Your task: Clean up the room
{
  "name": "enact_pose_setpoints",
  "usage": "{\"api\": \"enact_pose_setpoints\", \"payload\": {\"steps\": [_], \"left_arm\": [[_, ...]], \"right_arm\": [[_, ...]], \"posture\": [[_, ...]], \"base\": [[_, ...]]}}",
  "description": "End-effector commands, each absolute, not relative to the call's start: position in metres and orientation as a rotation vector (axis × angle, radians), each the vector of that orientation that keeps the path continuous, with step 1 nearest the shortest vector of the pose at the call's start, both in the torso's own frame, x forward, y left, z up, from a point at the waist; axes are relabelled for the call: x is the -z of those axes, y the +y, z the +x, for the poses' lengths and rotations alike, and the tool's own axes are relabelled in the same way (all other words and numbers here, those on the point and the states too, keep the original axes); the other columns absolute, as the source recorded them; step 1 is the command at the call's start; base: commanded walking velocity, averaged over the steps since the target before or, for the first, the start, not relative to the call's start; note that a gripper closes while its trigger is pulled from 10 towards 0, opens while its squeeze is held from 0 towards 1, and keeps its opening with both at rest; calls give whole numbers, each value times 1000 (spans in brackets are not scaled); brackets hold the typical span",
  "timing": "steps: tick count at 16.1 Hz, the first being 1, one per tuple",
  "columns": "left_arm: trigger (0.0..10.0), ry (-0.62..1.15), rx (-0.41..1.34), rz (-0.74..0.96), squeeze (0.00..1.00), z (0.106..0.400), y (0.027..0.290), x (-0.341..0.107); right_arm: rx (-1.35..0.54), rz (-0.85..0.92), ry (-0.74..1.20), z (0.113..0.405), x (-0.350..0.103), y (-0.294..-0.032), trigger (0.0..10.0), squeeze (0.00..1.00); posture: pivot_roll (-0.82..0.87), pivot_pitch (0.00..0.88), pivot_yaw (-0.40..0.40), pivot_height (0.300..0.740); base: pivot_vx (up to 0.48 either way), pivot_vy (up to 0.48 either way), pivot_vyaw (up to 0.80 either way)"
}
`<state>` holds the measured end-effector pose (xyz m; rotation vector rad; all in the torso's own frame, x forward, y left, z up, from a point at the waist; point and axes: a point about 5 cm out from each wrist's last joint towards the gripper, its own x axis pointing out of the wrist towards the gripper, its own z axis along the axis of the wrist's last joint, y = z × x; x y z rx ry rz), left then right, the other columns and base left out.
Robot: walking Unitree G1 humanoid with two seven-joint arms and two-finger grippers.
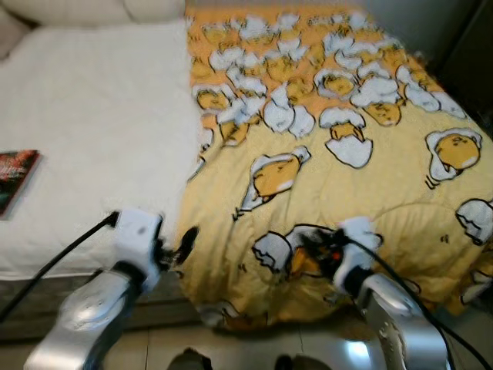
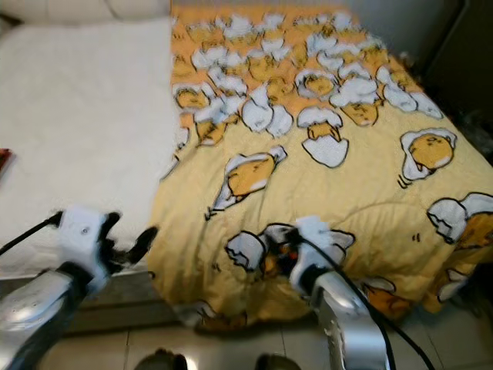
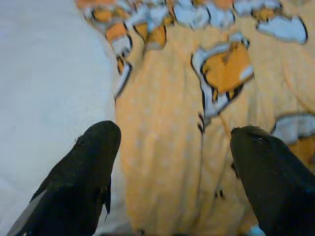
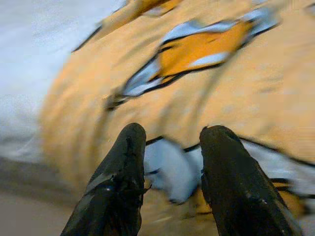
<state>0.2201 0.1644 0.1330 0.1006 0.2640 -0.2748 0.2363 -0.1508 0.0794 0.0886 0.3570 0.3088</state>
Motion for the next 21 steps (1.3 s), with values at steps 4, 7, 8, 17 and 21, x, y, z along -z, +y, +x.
{"api": "enact_pose_setpoints", "payload": {"steps": [4, 7, 8, 17, 21], "left_arm": [[10000, 252, 250, 141, 0, 230, 159, -128], [10000, 247, 230, 143, 0, 234, 157, -125], [10000, 245, 213, 141, 0, 234, 158, -124], [10000, 240, 139, 121, 0, 228, 168, -124], [10000, 189, 112, 122, 0, 233, 170, -133]], "right_arm": [[-181, -20, 344, 231, -85, -163, 10000, 0], [-167, 16, 345, 226, -84, -162, 10000, 0], [-174, 33, 344, 226, -85, -159, 10000, 0], [-278, 55, 352, 235, -85, -144, 10000, 0], [-292, 52, 347, 244, -85, -141, 10000, 0]], "posture": [[-66, 0, 49, 740], [-76, 0, 52, 740], [-75, 0, 49, 740], [-38, 0, 25, 740], [-27, 0, 21, 740]], "base": [[0, 241, 0], [0, 341, 0], [0, 345, 0], [0, 266, 0], [0, 0, 253]]}}
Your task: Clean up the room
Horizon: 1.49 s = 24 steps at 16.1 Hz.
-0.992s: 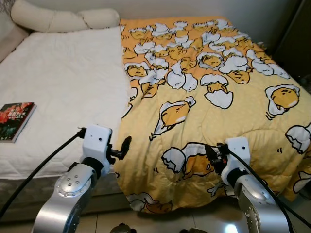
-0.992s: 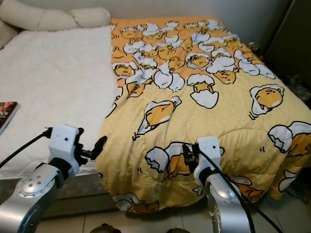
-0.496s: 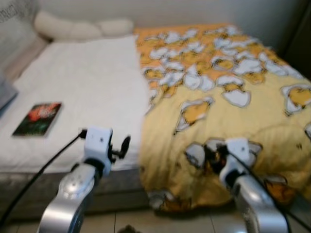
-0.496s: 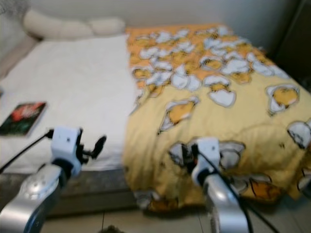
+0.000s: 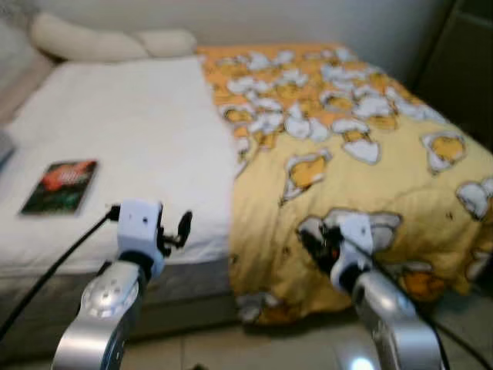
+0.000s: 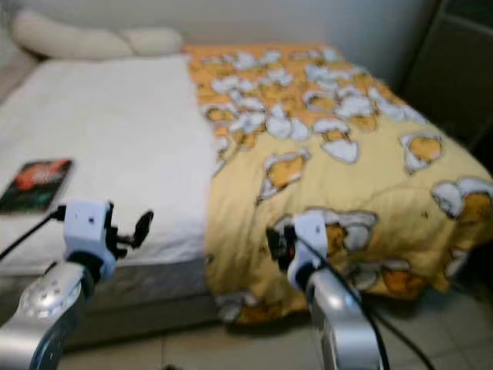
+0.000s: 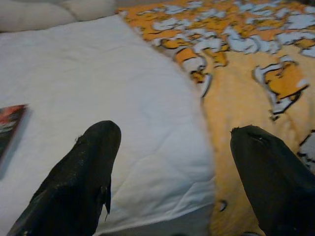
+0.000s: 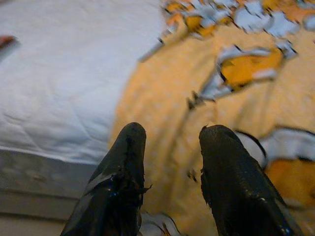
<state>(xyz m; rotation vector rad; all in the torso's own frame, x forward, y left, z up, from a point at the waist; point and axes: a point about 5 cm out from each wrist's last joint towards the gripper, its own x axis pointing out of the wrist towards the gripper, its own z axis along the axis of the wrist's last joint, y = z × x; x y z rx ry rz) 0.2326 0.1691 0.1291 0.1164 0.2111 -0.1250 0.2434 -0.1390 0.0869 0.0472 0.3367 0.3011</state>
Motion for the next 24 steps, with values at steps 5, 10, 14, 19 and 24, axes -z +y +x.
{"api": "enact_pose_setpoints", "payload": {"steps": [5, 10, 14, 19, 24], "left_arm": [[10000, 184, 104, 122, 0, 235, 171, -137], [10000, 184, 103, 124, 0, 235, 172, -137], [10000, 197, 139, 132, 0, 233, 169, -133], [10000, 202, 202, 130, 0, 234, 165, -132], [10000, 251, 351, 139, 0, 224, 155, -124]], "right_arm": [[-309, 64, 344, 251, -84, -136, 10000, 0], [-325, 66, 343, 256, -83, -133, 10000, 0], [-271, 74, 357, 257, -81, -141, 10000, 0], [-238, 73, 397, 258, -76, -144, 10000, 0], [-176, 43, 468, 247, -69, -151, 10000, 0]], "posture": [[-6, 0, 12, 740], [-1, 0, 6, 740], [-6, 0, 5, 740], [-10, 0, 7, 740], [-17, 0, 2, 740]], "base": [[272, 0, 562], [311, 0, 562], [326, 0, 250], [323, 0, -320], [239, 0, -791]]}}
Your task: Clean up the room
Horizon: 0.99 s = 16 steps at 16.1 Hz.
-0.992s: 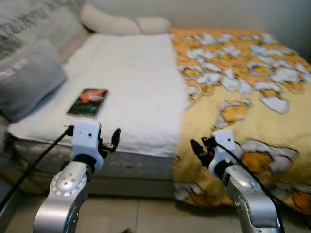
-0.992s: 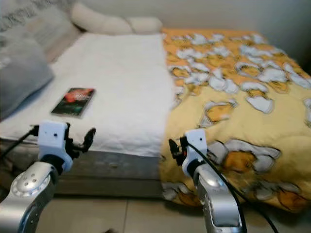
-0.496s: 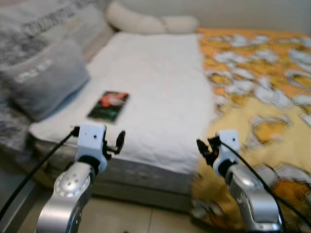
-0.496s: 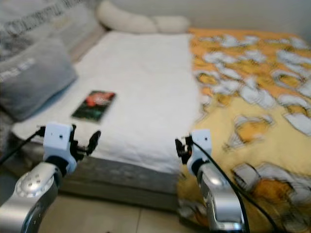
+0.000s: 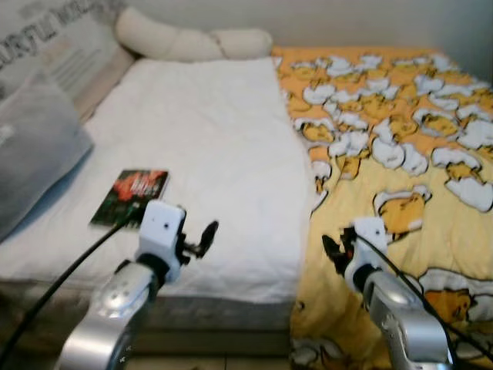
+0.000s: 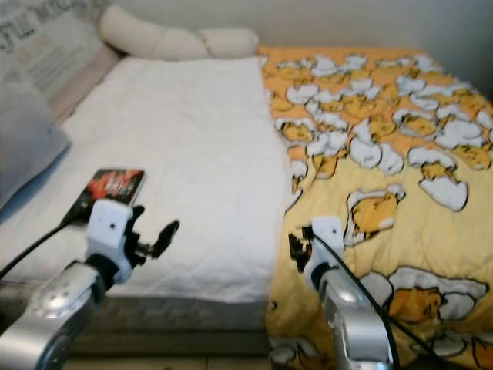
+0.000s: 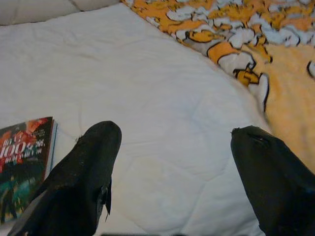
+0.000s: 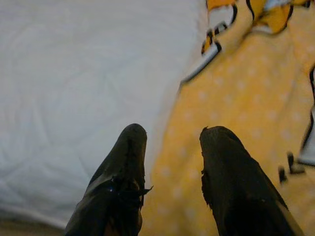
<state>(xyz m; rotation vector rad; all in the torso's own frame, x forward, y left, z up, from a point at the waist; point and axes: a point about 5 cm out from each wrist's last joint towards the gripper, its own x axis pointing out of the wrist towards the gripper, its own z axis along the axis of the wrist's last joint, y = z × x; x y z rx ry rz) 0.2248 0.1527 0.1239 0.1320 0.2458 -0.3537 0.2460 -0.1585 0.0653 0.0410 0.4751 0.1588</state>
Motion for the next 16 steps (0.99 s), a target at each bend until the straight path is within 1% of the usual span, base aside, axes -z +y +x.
{"api": "enact_pose_setpoints", "payload": {"steps": [1, 2, 4, 5, 8, 10, 11, 13, 16], "left_arm": [[10000, 255, 358, 146, 0, 224, 155, -123], [10000, 263, 362, 133, 0, 222, 156, -122], [10000, 262, 386, 139, 0, 223, 154, -123], [10000, 263, 421, 143, 0, 223, 151, -124], [10000, 279, 532, 170, 0, 219, 146, -126], [10000, 305, 634, 201, 0, 218, 145, -131], [10000, 308, 670, 213, 0, 219, 145, -134], [10000, 321, 729, 231, 0, 218, 148, -141], [10000, 337, 778, 253, 0, 211, 152, -149]], "right_arm": [[-171, 33, 478, 245, -68, -152, 10000, 0], [-175, -23, 513, 238, -65, -153, 10000, 0], [-146, -31, 555, 239, -59, -155, 10000, 0], [-128, -27, 573, 243, -57, -156, 10000, 992], [-154, -42, 608, 272, -49, -148, 10000, 1000], [-196, -60, 621, 307, -42, -135, 10000, 1000], [-207, -64, 626, 317, -41, -132, 10000, 1000], [-220, -111, 633, 332, -43, -128, 10000, 1000], [-241, -126, 624, 341, -48, -125, 10000, 1000]], "posture": [[-17, 0, 2, 740], [-22, 0, -1, 740], [-26, 0, -1, 740], [-27, 0, 0, 740], [-22, 11, 13, 740], [7, 86, 13, 740], [24, 122, 13, 740], [56, 176, 7, 740], [96, 236, 3, 740]], "base": [[0, 0, -775], [0, 0, 0], [0, 0, 0], [0, 0, 0], [0, 0, 0], [0, 0, 0], [0, 0, 0], [0, 0, 0], [0, 0, 0]]}}
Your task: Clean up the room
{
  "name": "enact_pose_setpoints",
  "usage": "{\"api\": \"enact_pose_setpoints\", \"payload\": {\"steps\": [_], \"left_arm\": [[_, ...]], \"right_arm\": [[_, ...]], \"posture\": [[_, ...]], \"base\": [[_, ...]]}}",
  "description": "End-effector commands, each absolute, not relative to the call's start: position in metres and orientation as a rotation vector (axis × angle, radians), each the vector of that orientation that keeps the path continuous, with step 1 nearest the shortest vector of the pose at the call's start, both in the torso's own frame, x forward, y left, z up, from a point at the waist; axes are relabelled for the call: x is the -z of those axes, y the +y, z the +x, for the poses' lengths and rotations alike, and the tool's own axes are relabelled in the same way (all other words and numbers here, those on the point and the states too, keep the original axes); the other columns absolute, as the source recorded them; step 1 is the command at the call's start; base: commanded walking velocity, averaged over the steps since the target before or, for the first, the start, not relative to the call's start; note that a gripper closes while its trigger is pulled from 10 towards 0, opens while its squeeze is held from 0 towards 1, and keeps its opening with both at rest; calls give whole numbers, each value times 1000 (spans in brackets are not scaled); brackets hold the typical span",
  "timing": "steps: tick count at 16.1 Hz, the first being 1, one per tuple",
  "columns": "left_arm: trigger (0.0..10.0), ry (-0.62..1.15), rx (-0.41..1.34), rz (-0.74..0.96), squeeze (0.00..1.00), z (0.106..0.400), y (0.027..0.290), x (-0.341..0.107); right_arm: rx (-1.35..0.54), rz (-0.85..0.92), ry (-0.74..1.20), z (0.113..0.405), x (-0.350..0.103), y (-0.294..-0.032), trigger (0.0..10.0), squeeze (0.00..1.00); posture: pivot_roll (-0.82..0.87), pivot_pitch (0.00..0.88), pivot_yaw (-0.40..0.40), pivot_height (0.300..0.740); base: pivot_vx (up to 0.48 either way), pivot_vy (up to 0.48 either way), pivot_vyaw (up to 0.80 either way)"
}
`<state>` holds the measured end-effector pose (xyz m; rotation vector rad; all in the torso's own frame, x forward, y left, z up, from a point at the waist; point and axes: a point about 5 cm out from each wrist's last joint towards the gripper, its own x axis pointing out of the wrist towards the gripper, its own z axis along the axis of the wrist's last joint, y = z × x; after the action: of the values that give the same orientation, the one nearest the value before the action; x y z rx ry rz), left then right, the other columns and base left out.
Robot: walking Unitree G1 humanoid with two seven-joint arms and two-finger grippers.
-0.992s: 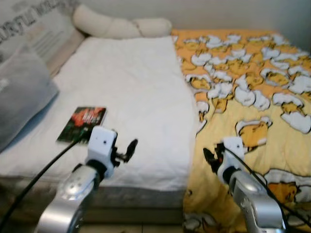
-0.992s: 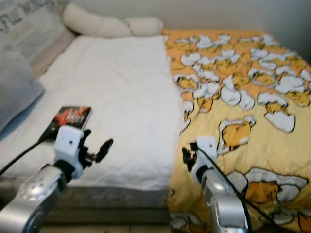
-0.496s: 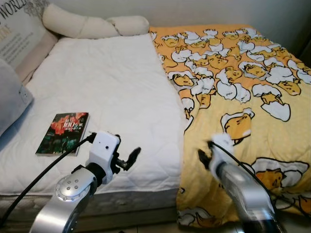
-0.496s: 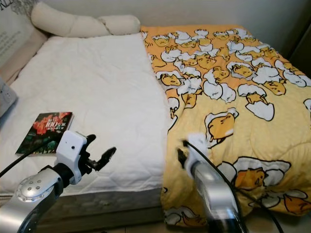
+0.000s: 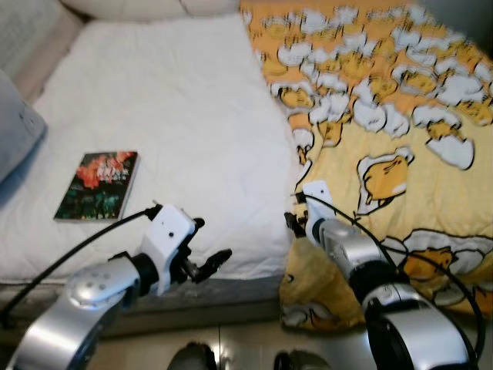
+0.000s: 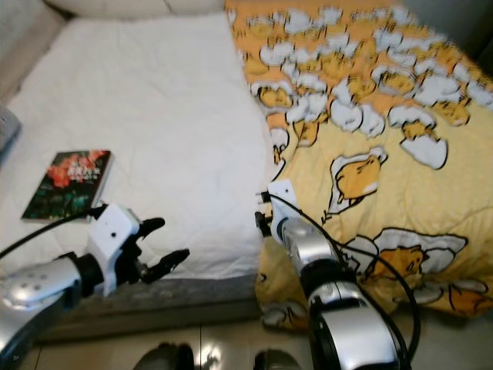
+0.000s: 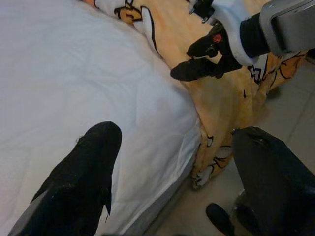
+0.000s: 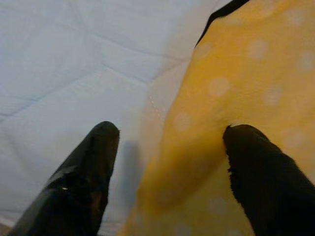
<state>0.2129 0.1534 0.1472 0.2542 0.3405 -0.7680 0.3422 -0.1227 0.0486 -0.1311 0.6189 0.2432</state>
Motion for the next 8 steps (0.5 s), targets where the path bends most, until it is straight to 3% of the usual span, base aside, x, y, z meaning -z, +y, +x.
{"api": "enact_pose_setpoints", "payload": {"steps": [1, 2, 3, 4, 5, 6, 8], "left_arm": [[10000, 350, 787, 259, 0, 208, 155, -151], [10000, 377, 797, 270, 0, 201, 161, -154], [10000, 391, 798, 272, 0, 197, 164, -154], [10000, 404, 798, 273, 0, 191, 166, -155], [10000, 406, 798, 273, 0, 189, 166, -155], [10000, 407, 795, 266, 0, 187, 165, -156], [10000, 404, 791, 253, 0, 185, 163, -158]], "right_arm": [[-230, -144, 616, 345, -50, -126, 10000, 1000], [-209, -197, 611, 351, -53, -127, 10000, 937], [-212, -211, 611, 352, -54, -126, 10000, 0], [-235, -205, 615, 352, -53, -122, 10000, 0], [-239, -203, 615, 352, -53, -121, 3255, 0], [-254, -199, 609, 352, -54, -118, 0, 0], [-265, -196, 601, 353, -56, -116, 0, 0]], "posture": [[106, 255, 4, 740], [125, 291, 1, 740], [128, 294, 1, 740], [138, 306, -4, 740], [139, 305, -6, 740], [139, 296, -12, 740], [136, 281, -20, 740]], "base": [[0, 0, 0], [0, 0, 0], [0, 0, 0], [0, 0, 0], [0, 0, 0], [0, 0, 0], [0, 0, 0]]}}
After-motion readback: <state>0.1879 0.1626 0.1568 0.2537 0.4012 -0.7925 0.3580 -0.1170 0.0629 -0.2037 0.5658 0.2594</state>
